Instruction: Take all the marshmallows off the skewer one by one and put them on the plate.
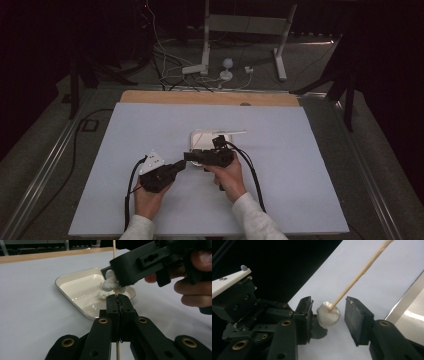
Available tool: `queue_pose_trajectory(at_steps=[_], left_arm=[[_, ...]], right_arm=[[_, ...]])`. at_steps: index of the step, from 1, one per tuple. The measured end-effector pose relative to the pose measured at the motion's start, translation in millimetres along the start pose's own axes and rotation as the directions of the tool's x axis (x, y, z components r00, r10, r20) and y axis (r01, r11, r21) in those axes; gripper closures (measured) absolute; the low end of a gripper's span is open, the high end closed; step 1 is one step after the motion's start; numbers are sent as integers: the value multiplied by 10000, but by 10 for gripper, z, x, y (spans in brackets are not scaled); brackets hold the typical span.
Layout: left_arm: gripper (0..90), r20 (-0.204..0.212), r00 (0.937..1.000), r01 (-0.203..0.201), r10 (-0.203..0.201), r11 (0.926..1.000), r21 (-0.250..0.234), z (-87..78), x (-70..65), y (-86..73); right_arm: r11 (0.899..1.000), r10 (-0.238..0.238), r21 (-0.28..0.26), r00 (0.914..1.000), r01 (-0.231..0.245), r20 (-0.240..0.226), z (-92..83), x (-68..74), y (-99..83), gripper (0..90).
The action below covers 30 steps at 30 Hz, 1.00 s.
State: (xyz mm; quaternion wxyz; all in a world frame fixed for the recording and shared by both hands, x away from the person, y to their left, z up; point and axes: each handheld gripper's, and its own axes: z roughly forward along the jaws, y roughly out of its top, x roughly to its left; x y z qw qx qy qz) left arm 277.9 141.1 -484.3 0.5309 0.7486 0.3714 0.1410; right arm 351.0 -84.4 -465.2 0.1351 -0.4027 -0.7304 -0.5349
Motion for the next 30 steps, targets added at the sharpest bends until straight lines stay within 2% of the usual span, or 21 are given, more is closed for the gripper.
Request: queue_pose_trajectory(at_steps=[5, 10, 13, 30], left_arm=[[900, 87, 10000, -19, 19, 10000, -1, 11, -8, 0], [900, 114, 9999, -64, 63, 9999, 84, 16, -9, -3], [900, 126, 9998, -161, 160, 9998, 121, 17, -15, 4], [900, 162, 9990, -431, 427, 9988, 235, 17, -33, 17]], right_arm=[[9997, 86, 211, 9999, -83, -136, 39, -6, -12, 657], [9996, 95, 274, 9999, -94, -39, 41, -6, -15, 743], [9997, 63, 232, 10000, -64, 55, 23, 1, -13, 757], [9999, 134, 24, 9999, -134, -40, -58, -23, 27, 787]])
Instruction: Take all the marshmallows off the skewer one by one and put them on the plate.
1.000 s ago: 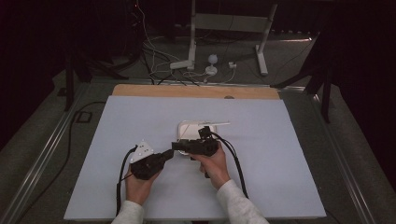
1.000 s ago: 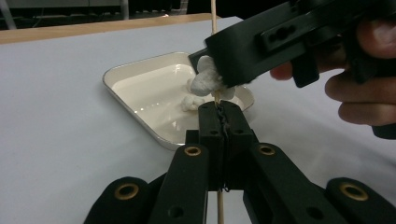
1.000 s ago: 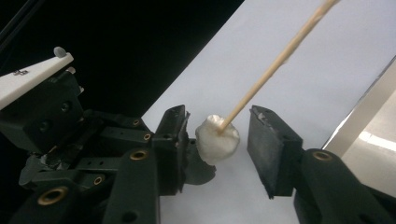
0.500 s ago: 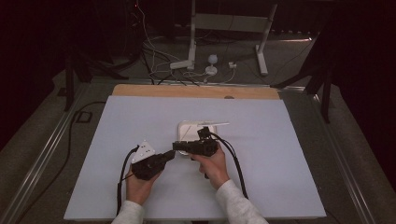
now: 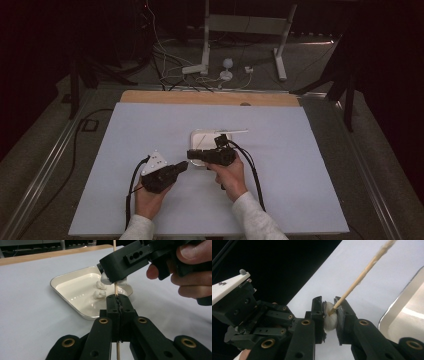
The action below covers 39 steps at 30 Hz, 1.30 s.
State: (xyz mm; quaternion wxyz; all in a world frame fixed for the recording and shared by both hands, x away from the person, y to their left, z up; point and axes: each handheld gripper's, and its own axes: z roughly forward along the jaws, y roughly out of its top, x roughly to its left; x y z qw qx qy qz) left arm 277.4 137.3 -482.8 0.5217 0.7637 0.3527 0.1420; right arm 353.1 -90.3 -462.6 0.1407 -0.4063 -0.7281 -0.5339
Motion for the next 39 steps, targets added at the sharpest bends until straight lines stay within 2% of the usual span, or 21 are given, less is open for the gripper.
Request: queue_pose_trajectory(at_steps=[7, 8, 9, 10, 11, 13, 15, 19, 22, 24, 25, 28, 31, 33, 34, 35, 39], left_arm=[[900, 0, 10000, -20, 20, 10000, 61, -2, -1, -4], [900, -56, 9999, -93, 94, 9997, 212, -1, -1, -7], [900, -62, 9999, -158, 160, 9995, 273, -3, -1, -24], [900, 116, 9999, 38, -39, 10000, 88, -17, 8, -28], [900, 152, 9999, 55, -56, 10000, 36, -21, 0, -13], [900, 138, 9998, -171, 170, 9998, 73, 4, -36, 0], [900, 182, 9998, -116, 115, 9999, 13, -1, -28, -2], [900, 116, 9998, -153, 152, 9999, 73, -11, -22, -10], [900, 185, 9998, 38, -38, 10000, -47, -18, -19, -14], [900, 104, 9999, 54, -53, 10000, -75, -23, -24, -22], [900, 72, 9999, 114, -114, 9999, -68, -23, -23, -27], [900, -80, 9999, 143, -143, 9999, -65, -21, -26, -29], [900, -80, 9997, 218, -220, 9993, -301, -30, -30, -12], [900, -59, 9998, 165, -167, 9995, -281, -27, -36, -13], [900, -73, 9998, 172, -174, 9994, -294, -27, -36, -16], [900, -74, 9998, 207, -210, 9993, -317, -32, -31, -16], [900, -24, 9997, 253, -254, 9990, -365, -41, -9, -23]], right_arm=[[9999, 5, -118, 9999, -4, 103, -23, -6, 12, 787], [9993, -39, -376, 9995, 51, 314, -56, -19, 24, 790], [9993, -39, -376, 9995, 51, 314, -56, -19, 24, 790], [9984, 124, -555, 9993, -104, 364, -107, -47, 53, 791], [9978, 341, -578, 9994, -337, 54, -142, -88, 76, 790], [9982, 163, -573, 9998, -154, 143, -183, -79, 98, 790], [9985, -65, -538, 9995, 81, 296, -204, -54, 120, 789], [9982, 122, -596, 9998, -111, 177, -201, -79, 126, 789], [9977, 118, -675, 9997, -105, 202, -197, -76, 120, 784], [9971, 2, -760, 9998, 14, 210, -187, -58, 108, 758], [9972, -56, -738, 9996, 75, 267, -172, -48, 96, 697], [9982, 26, -601, 10000, -25, 15, -104, -25, 37, 553], [9995, 10, -327, 10000, -11, -26, -47, -8, -1, 544], [9998, -30, -172, 10000, 30, 0, 32, 16, -44, 677], [9998, -30, -172, 10000, 30, 0, 32, 16, -44, 677], [9998, 19, -211, 10000, -19, -18, 46, 22, -50, 724], [9971, 377, -661, 9991, -389, -181, 44, 17, -48, 794]])
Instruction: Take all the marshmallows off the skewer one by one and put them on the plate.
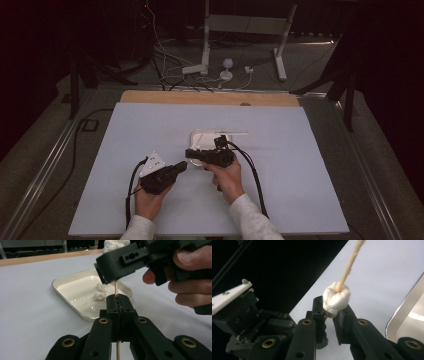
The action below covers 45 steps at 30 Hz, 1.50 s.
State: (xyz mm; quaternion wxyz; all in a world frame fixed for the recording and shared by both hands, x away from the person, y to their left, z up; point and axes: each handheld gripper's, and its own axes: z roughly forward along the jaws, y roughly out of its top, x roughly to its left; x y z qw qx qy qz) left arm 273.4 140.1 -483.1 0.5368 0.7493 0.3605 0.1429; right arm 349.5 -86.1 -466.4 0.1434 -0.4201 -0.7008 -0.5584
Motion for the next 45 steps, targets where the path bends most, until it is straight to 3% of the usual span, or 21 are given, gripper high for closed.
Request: queue_pose_trajectory(at_steps=[10, 13, 17, 20, 31, 45], left_arm=[[900, 196, 9998, 51, -47, 9998, -203, -17, 20, 5], [900, 271, 9996, 57, -51, 9998, -205, -32, 25, -8], [900, 297, 9996, -34, 41, 9997, -221, -20, 10, 0], [900, 259, 9996, -130, 135, 9997, -203, -30, 10, 0], [900, 228, 9994, -267, 277, 9988, -409, -82, 14, 9], [900, 121, 9990, -414, 419, 9985, -351, -100, 15, -10]], right_arm=[[9988, 58, -481, 9999, -53, 114, -72, 17, 72, 799], [9957, 252, -897, 9995, -235, 175, -142, -6, 117, 802], [9970, 10, -778, 9996, 13, 291, -182, 9, 171, 802], [9966, 123, -812, 9998, -112, 132, -198, -14, 190, 800], [9959, -308, -846, 9995, 307, -6, -228, 6, 271, 794], [9941, -348, -1024, 9994, 345, -16, -243, -1, 303, 787]])
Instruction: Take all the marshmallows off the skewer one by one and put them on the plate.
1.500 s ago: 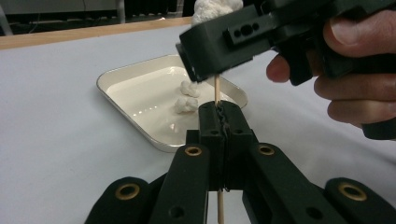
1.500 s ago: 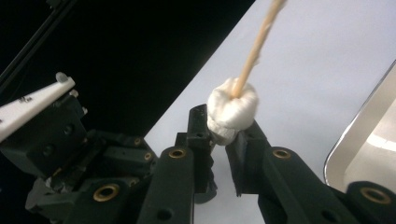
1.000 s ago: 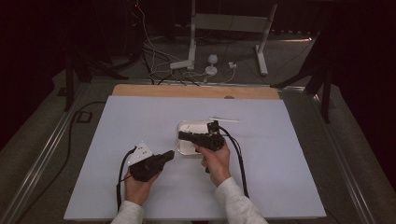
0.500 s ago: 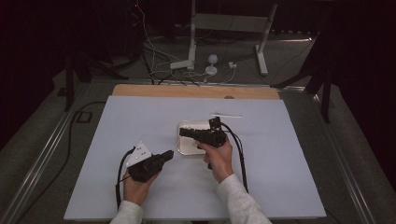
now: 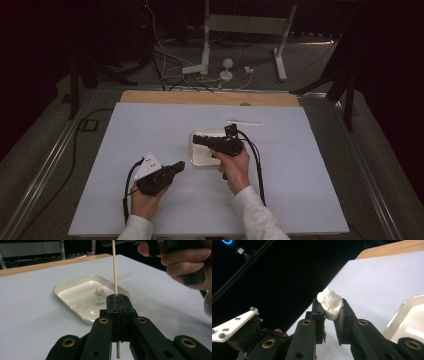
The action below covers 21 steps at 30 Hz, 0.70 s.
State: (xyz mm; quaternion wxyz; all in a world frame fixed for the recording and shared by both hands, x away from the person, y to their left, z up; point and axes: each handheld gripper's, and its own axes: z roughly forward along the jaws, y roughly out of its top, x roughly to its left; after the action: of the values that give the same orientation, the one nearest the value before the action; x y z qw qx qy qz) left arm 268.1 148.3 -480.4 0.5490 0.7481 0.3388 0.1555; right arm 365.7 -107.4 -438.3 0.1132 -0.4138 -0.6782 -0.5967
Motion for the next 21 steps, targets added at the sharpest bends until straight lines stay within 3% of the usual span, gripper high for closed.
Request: queue_pose_trajectory(at_steps=[21], left_arm=[[900, -171, 9998, -49, 53, 9997, 230, -13, 14, -58]], right_arm=[[10000, 28, -35, 9997, -27, 222, 16, -59, 21, 779]])
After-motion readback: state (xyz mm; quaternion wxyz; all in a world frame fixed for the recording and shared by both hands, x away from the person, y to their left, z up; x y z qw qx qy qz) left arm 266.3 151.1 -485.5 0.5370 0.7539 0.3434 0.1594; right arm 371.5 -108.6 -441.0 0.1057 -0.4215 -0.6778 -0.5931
